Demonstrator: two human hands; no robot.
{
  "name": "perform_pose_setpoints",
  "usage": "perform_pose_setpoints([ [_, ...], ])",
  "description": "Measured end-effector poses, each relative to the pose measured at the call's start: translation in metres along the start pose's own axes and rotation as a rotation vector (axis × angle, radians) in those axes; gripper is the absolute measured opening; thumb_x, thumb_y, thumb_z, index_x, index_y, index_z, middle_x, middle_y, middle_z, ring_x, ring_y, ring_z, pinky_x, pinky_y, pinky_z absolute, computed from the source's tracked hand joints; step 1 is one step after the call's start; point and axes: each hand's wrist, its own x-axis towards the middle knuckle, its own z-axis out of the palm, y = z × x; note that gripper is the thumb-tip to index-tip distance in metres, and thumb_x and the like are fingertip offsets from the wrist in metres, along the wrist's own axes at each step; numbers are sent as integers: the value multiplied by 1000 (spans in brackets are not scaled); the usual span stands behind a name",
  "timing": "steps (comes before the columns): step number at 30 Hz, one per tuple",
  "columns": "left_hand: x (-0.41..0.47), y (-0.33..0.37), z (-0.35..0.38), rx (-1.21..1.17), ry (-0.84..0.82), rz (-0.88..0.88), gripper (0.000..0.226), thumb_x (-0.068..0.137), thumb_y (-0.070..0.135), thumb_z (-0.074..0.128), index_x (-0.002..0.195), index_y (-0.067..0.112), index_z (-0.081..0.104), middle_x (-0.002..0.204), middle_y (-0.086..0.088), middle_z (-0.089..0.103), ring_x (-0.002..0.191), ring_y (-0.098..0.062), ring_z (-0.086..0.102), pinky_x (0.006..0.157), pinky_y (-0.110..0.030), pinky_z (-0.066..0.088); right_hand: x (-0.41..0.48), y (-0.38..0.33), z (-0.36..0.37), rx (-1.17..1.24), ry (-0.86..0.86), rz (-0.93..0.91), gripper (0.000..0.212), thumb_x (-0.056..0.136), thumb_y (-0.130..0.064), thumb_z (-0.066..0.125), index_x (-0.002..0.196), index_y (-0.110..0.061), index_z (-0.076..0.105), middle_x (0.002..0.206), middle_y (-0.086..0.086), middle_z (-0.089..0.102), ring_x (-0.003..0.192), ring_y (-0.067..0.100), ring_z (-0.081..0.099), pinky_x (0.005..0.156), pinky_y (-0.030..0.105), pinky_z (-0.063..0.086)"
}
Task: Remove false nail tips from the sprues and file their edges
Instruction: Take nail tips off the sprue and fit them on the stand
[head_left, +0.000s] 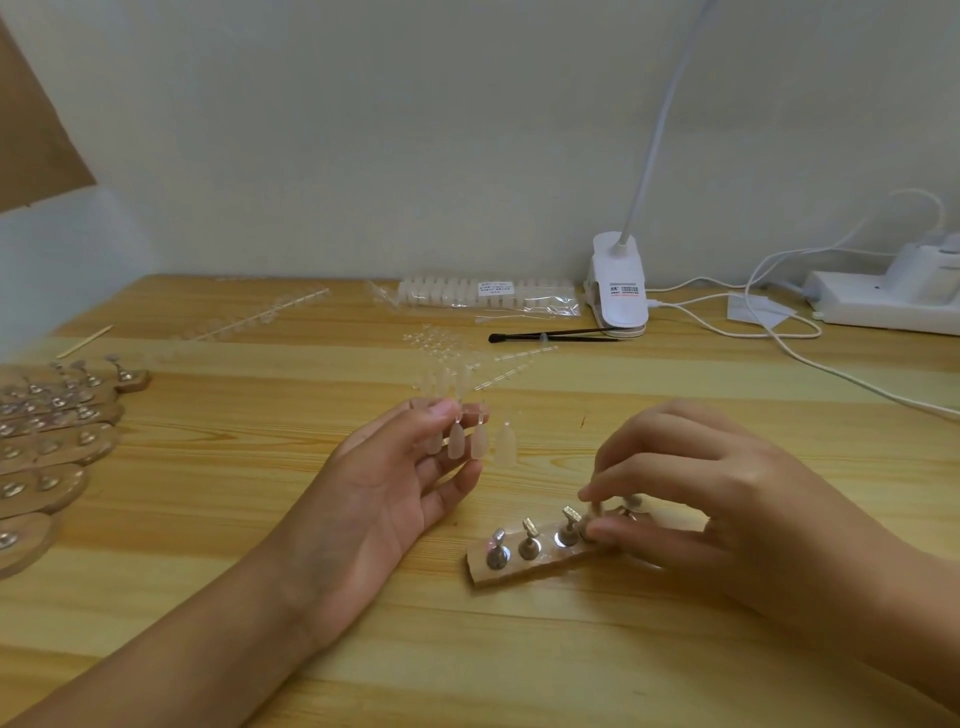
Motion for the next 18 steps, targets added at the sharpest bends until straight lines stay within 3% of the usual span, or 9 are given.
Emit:
perform_pose_setpoints([
  [8, 0, -5, 1, 88, 23, 53, 13, 62, 30, 81, 72, 27, 73, 76, 1, 64, 67, -5, 61, 64, -20, 55, 0, 6, 3, 36, 25, -19, 31, 86, -50, 60, 95, -24, 76, 98, -13, 65, 98, 10, 57, 83, 24, 47],
  [13, -7, -9, 6, 320, 72, 214, 17, 62, 40, 80, 72, 27, 74, 71, 5, 61, 69, -3, 57, 71, -16, 52, 8, -4, -10, 241, 202, 94, 28, 84, -49, 62, 101, -29, 73, 104, -17, 65, 106, 12, 60, 91, 19, 41],
  [18, -15, -12, 15, 516, 25, 383, 14, 68, 39, 78, 73, 28, 71, 70, 13, 61, 67, 2, 56, 65, -9, 45, 30, -22, -10, 383, 203, 146, 20, 83, -45, 67, 98, -31, 69, 105, -18, 62, 114, 14, 57, 94, 18, 40],
])
